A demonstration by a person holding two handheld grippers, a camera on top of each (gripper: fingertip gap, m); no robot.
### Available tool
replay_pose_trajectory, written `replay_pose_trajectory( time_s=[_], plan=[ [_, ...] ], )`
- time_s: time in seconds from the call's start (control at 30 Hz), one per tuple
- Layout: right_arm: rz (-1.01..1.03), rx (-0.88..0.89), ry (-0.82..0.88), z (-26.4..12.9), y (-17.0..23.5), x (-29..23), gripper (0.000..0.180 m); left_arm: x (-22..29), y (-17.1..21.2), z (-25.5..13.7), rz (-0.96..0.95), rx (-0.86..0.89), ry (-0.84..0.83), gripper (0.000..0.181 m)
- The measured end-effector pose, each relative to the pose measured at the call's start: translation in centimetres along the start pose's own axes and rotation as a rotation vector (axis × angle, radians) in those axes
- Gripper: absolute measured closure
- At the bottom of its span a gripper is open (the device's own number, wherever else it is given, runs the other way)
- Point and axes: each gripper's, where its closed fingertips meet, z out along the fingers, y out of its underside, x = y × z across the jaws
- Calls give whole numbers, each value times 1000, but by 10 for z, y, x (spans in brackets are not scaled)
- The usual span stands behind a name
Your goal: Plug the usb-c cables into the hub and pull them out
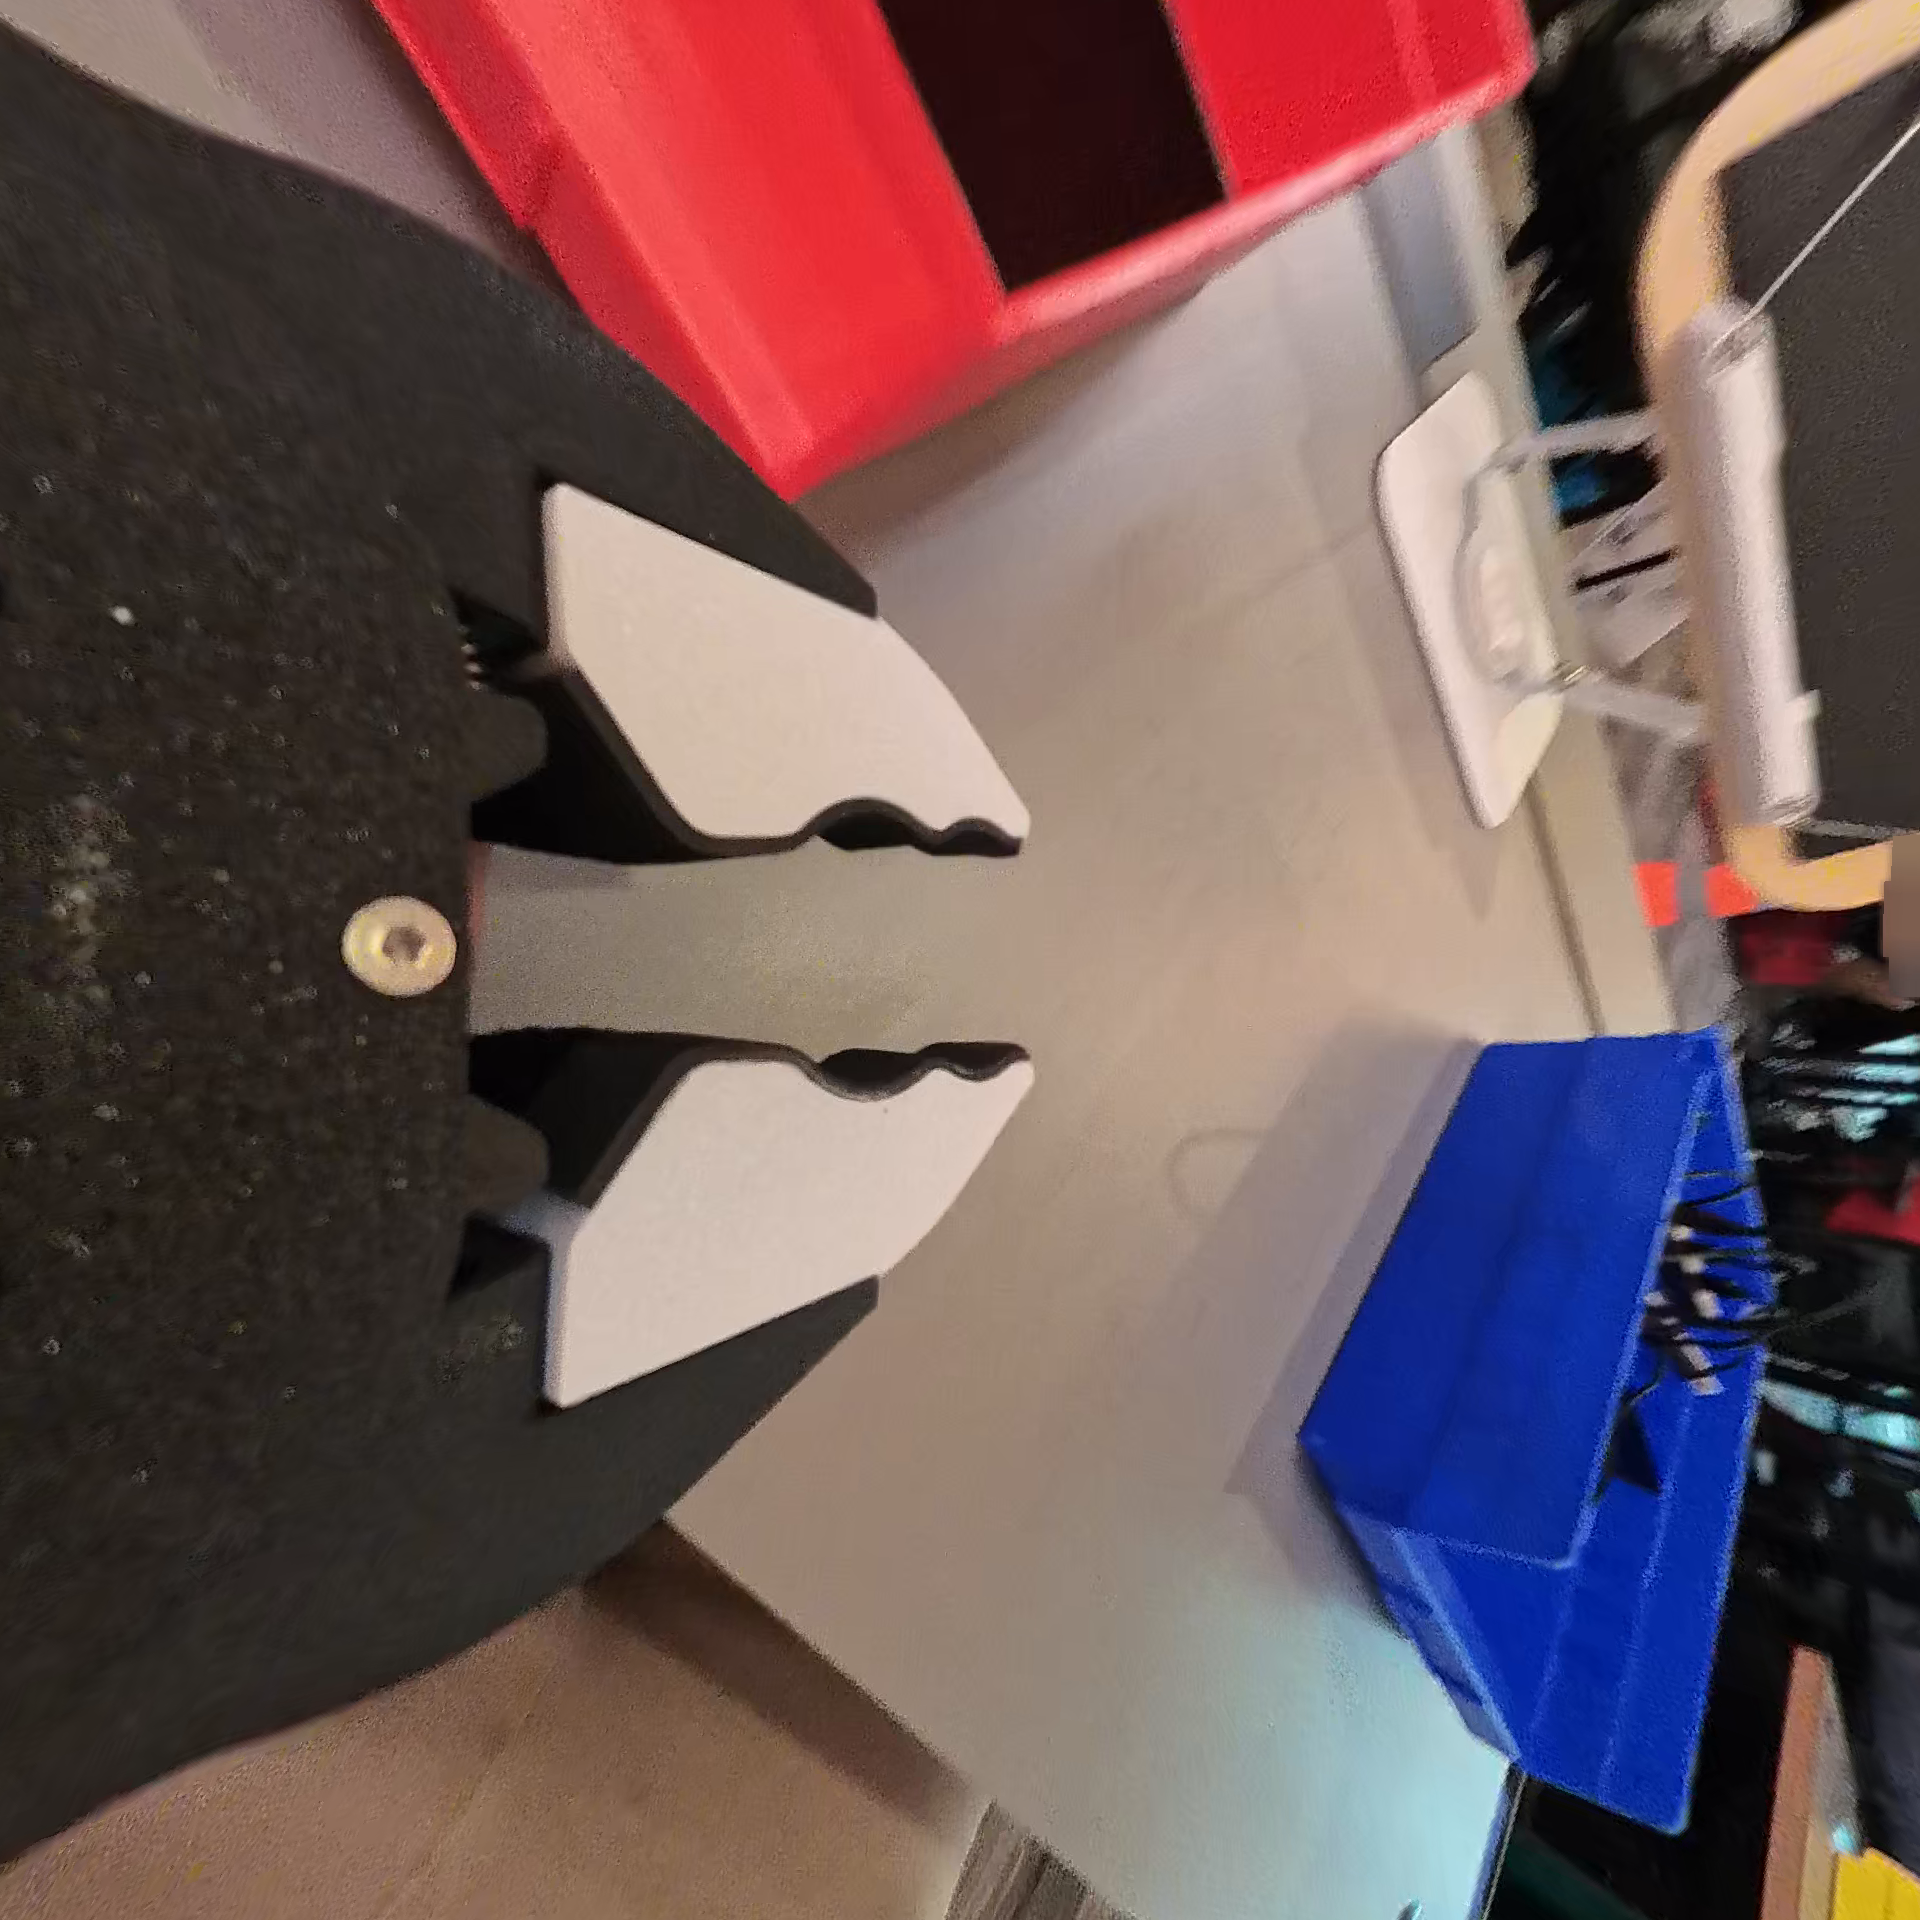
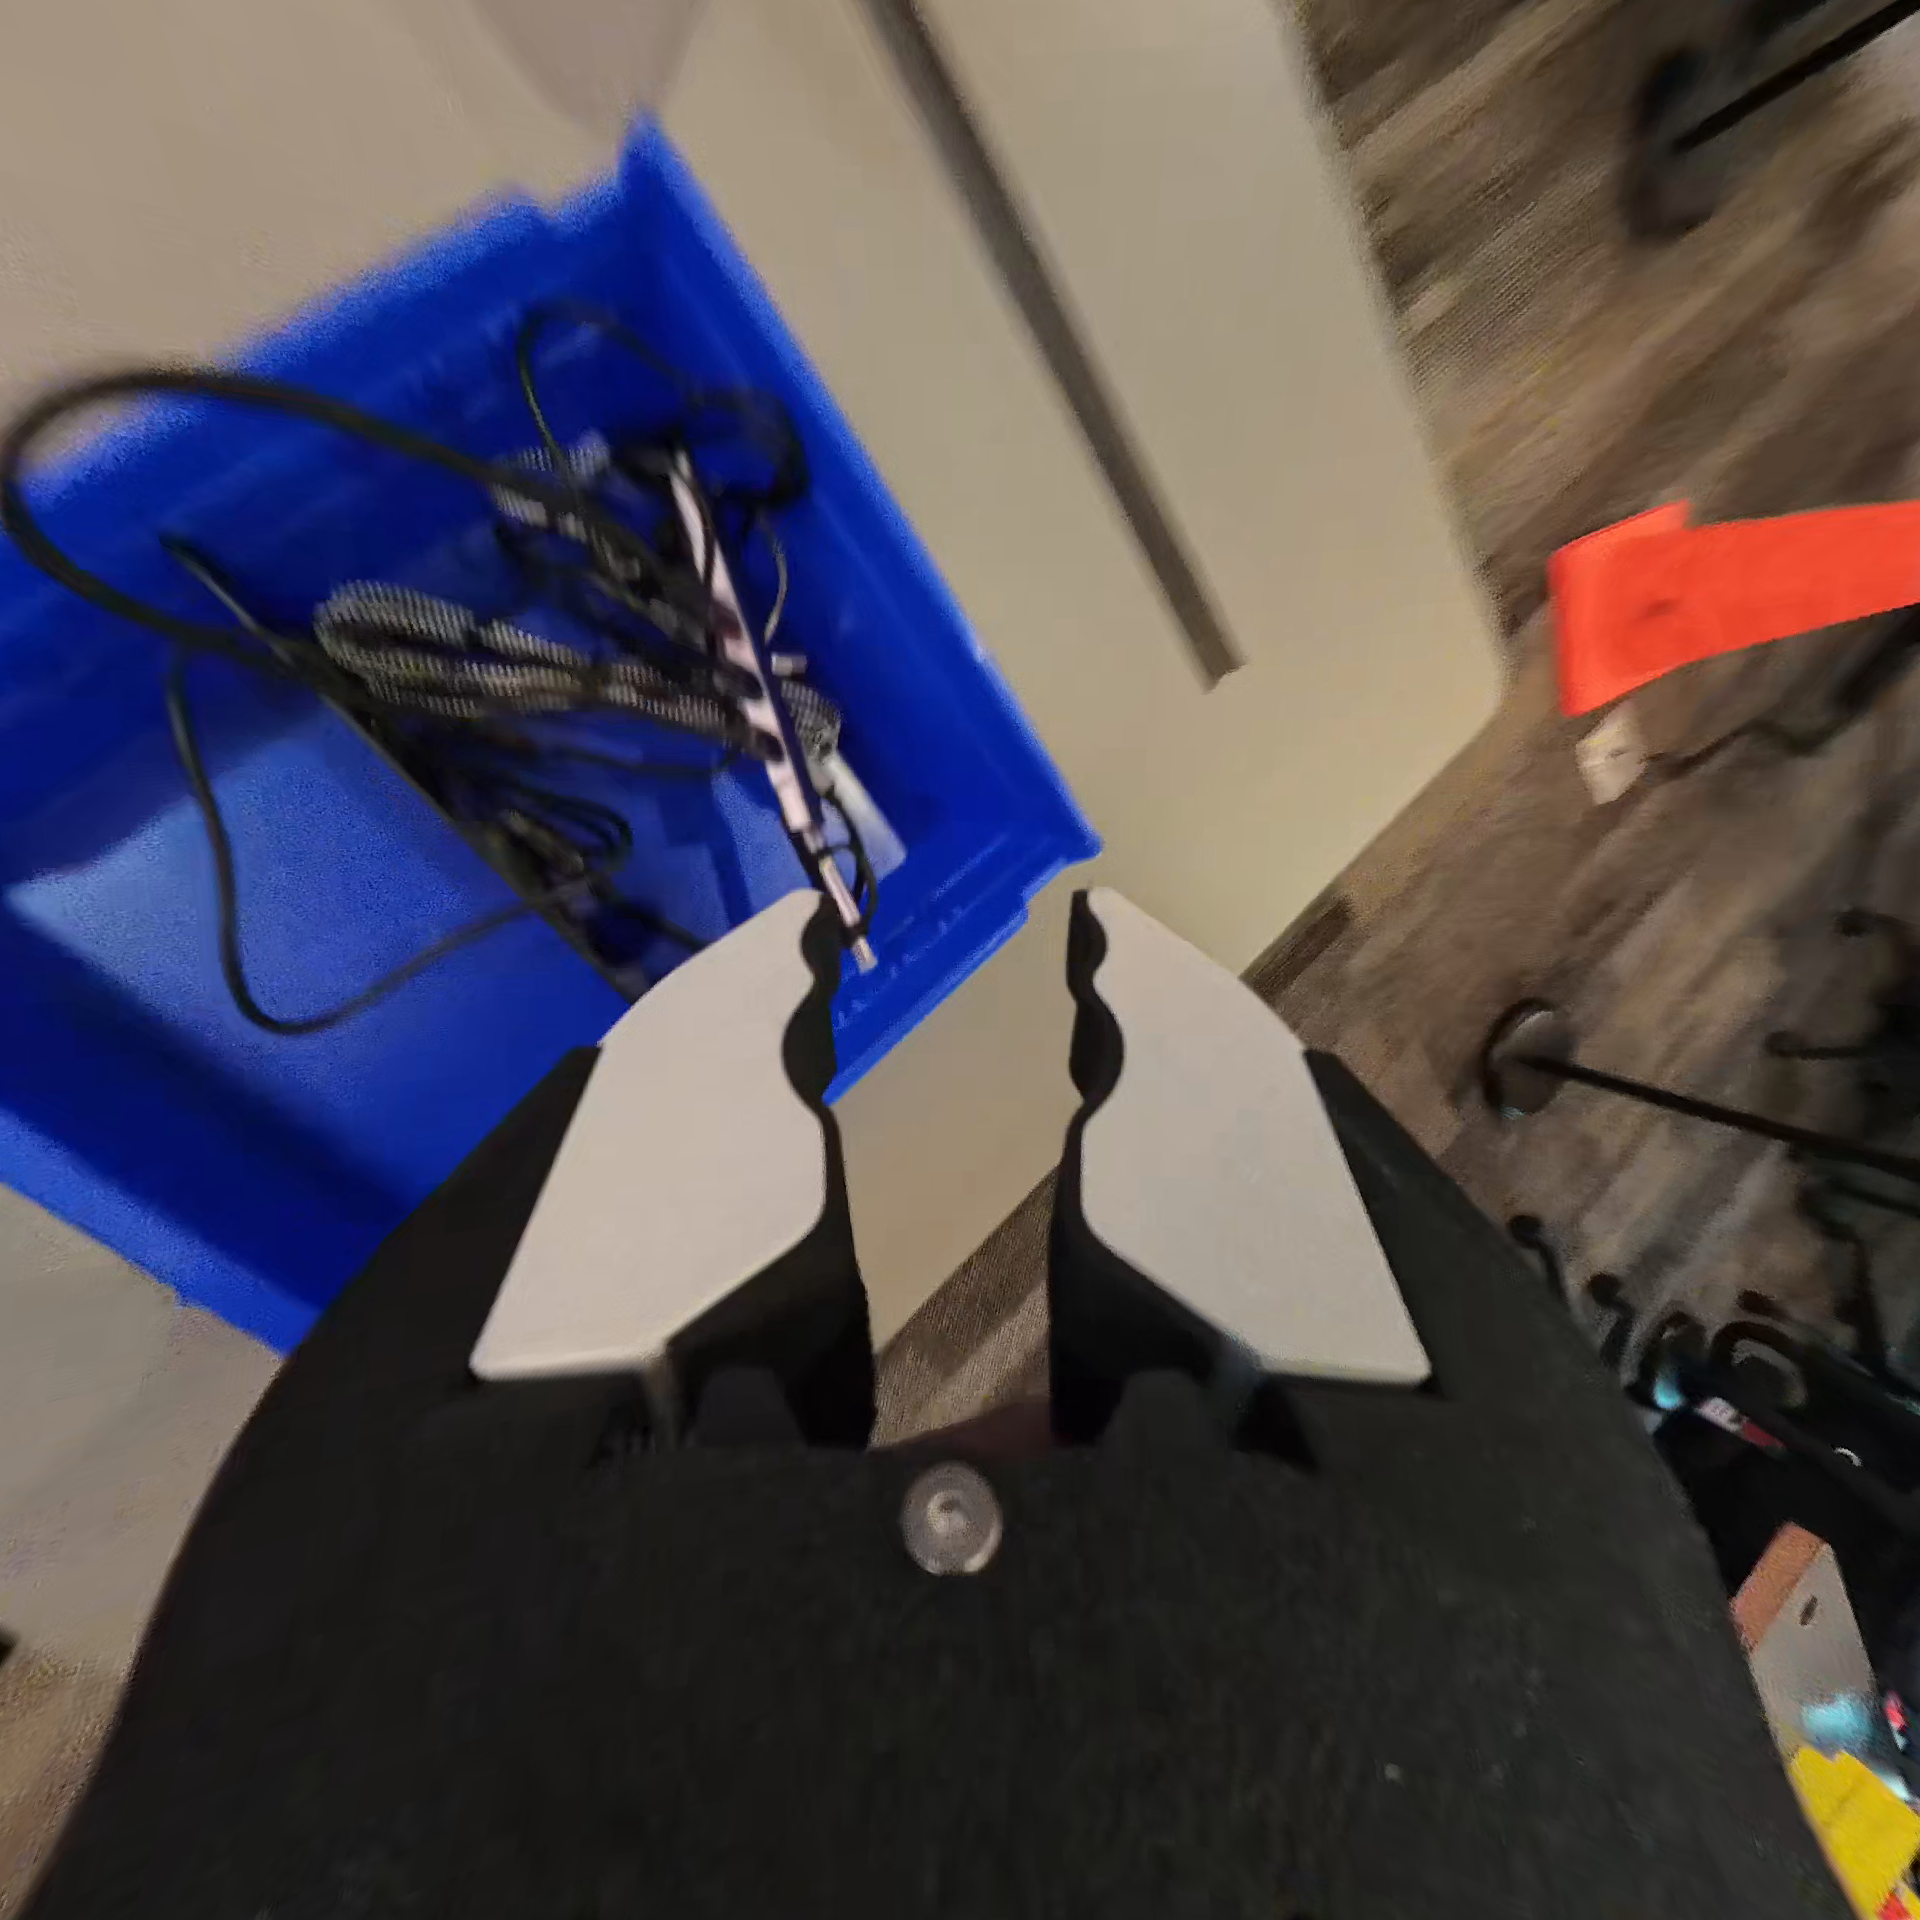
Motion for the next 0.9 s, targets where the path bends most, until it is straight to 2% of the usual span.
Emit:
replay_pose_trajectory(
  time_s=[0.1, 0.17, 0.27, 0.33, 0.4, 0.6, 0.67, 0.77, 0.9],
  plan=[
    [99, 299, 83, -48, -37, -26, 147, -4, -7, -6, 5, 61, 6, 148],
    [230, 482, 96, -75, -55, -47, 147, -6, -15, -8, -28, 100, 15, 149],
    [405, 655, 203, -104, -57, -75, 147, -25, -37, -25, 45, 238, -91, 149],
    [467, 690, 276, -108, -44, -100, 146, -47, -45, -44, 101, 308, -229, 160],
    [557, 727, 321, -103, -25, -125, 146, -70, -39, -56, 130, 296, -331, 174],
    [811, 648, 320, -40, 44, -204, 133, -141, 1, -73, -129, 113, -477, 163],
    [864, 631, 309, -21, 64, -220, 130, -153, 18, -73, -171, 30, -472, 157],
    [912, 607, 244, -3, 83, -233, 133, -164, 34, -74, -230, -39, -476, 154],
    [891, 594, 313, -7, 94, -223, 133, -163, 40, -66, -290, -44, -411, 153]
  ],
)
